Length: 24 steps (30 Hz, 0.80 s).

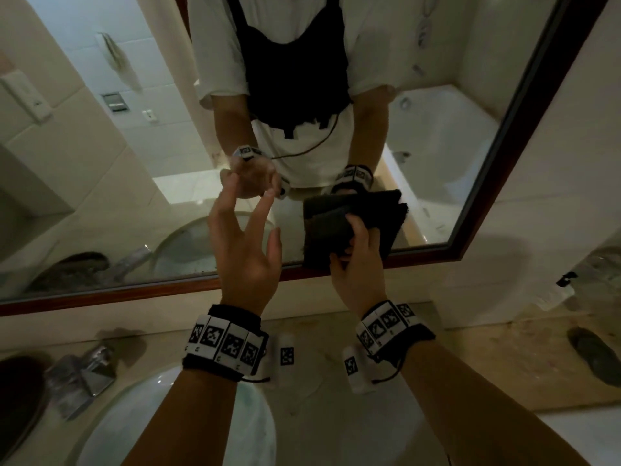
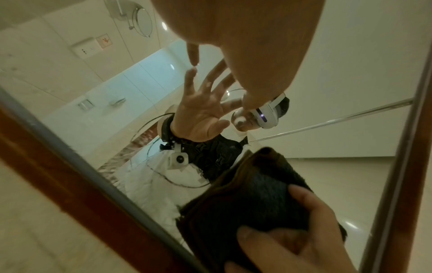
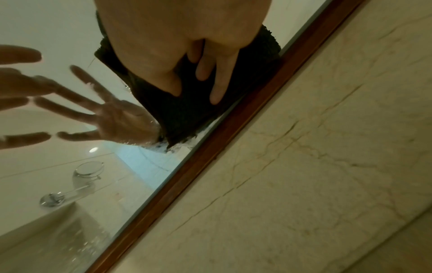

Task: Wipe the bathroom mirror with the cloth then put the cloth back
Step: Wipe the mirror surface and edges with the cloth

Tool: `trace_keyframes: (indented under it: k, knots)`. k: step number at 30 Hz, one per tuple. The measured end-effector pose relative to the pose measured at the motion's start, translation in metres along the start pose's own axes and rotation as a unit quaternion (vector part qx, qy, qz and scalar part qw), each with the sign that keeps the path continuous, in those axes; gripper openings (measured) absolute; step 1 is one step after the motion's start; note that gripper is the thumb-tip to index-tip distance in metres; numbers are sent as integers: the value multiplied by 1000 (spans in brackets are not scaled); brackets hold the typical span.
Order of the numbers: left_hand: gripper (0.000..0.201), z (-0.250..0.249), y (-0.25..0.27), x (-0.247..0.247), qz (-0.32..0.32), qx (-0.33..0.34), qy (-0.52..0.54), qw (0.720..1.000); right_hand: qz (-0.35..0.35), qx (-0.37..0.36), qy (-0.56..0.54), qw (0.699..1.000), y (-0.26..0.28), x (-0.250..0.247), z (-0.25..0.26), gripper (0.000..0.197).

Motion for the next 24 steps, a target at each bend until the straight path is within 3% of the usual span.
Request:
trace_keyframes:
  k: [3, 6, 10, 13, 15, 18, 21, 24]
  knots:
    - [26, 8, 20, 6, 26, -55, 46, 997, 50, -19, -22, 998, 3, 20, 15, 70]
    - [18, 8, 40, 30, 112, -51, 107, 987, 84, -5, -68, 994, 2, 19, 20, 71]
    - [28, -4, 56, 73, 233, -131, 257, 929, 179, -37, -43, 982, 0, 4, 21, 81]
    - [36, -23, 50, 94, 243, -197, 342, 886, 229, -67, -30, 971, -2, -12, 22, 76]
    - [37, -26, 42, 102, 214, -229, 352, 882, 182, -74, -9, 980, -10, -35, 17, 61]
    - [34, -20, 39, 108, 171, -251, 317, 898, 32, -83, 84, 992, -20, -79, 8, 42]
    - [34, -21, 43, 113, 153, -234, 302, 912, -118, -138, 198, 963, -15, -112, 8, 52]
    - [37, -23, 48, 116, 127, -239, 304, 913, -150, -151, 269, 939, -15, -113, 2, 66]
Point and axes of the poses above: each hand's wrist, its own y-axis away from the middle knuckle, its own x-axis out of the palm, z = x × y, the point moved 8 cm from there along -y, towards the middle knuckle, and after that the axes turned 5 degrees about y, right-handed, at the moved point
